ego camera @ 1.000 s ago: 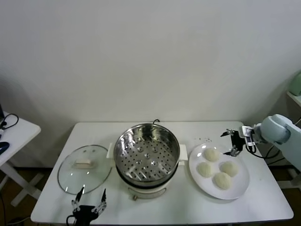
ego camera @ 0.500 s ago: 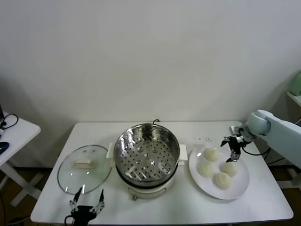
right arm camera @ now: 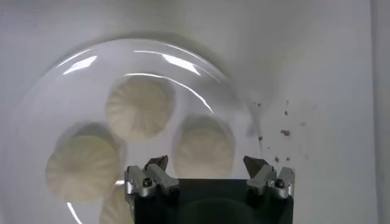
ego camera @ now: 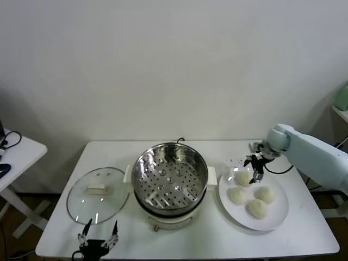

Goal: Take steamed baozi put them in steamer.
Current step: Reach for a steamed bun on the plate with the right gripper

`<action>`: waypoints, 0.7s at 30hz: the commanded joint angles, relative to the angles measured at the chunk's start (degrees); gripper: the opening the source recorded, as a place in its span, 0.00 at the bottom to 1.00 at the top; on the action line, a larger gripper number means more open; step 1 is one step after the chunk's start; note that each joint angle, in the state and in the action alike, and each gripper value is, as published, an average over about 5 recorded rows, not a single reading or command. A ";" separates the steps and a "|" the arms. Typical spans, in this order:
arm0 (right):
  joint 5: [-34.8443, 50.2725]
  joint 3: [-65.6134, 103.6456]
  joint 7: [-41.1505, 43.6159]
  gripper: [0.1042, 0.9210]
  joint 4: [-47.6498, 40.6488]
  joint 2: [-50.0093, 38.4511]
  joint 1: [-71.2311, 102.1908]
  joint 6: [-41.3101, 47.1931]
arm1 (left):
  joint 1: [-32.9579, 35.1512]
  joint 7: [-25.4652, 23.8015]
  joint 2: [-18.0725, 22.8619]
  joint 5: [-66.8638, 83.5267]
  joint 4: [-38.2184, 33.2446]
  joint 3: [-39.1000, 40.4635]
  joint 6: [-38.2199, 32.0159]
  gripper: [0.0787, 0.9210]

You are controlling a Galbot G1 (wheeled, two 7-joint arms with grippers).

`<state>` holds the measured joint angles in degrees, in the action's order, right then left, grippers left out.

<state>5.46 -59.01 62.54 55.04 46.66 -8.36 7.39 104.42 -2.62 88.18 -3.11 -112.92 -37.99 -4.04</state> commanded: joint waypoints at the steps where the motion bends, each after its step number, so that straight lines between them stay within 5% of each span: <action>1: -1.28 -0.48 -0.07 0.88 -2.31 2.79 0.11 0.47 | 0.04 0.00 0.13 -0.03 0.04 -0.31 0.06 0.88; 21: -5.95 0.22 -0.64 0.81 -3.30 4.13 1.28 1.21 | -0.85 -0.10 0.03 -0.06 1.20 -1.67 0.24 0.88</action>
<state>0.81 -58.84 61.91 52.27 50.18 -7.11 8.49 103.72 -2.71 88.26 -3.12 -111.94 -39.37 -3.85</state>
